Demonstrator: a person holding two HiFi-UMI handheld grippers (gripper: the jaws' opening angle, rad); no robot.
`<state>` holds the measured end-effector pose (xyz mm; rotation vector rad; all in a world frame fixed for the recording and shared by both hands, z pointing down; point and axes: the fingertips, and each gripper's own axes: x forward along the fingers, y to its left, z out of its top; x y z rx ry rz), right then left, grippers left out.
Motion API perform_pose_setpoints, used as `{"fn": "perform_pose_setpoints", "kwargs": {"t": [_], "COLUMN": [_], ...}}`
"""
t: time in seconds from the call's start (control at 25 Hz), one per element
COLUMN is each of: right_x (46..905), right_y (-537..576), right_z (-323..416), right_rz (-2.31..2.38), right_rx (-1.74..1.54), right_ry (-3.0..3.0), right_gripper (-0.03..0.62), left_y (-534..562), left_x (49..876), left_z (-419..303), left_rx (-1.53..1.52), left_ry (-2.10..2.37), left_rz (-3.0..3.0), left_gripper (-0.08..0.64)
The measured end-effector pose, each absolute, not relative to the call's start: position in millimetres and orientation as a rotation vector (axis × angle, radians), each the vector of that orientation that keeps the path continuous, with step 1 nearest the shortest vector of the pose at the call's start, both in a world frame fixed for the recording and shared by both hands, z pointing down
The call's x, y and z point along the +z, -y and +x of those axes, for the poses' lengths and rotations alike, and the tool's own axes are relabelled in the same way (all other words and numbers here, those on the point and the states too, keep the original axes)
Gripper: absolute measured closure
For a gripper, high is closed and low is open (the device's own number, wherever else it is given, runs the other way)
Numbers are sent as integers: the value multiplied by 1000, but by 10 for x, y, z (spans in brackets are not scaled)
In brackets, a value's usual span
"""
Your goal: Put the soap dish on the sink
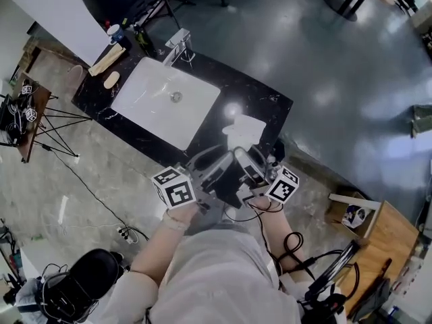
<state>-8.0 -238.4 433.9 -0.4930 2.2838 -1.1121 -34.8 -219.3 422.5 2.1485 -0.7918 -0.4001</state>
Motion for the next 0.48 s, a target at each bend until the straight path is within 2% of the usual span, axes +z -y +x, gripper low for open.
{"fn": "perform_pose_setpoints", "kwargs": {"t": [0.48], "right_x": [5057], "right_y": [3353], "right_z": [-116], "right_rz": [-537], "right_rx": [-1245], "right_ry": [-2174], "right_gripper": [370], "left_y": [3182], "left_x": [4987], "left_z": [-466], "left_rx": [-368], "left_ry": [737], "left_rz": [2053], "left_gripper": [434]}}
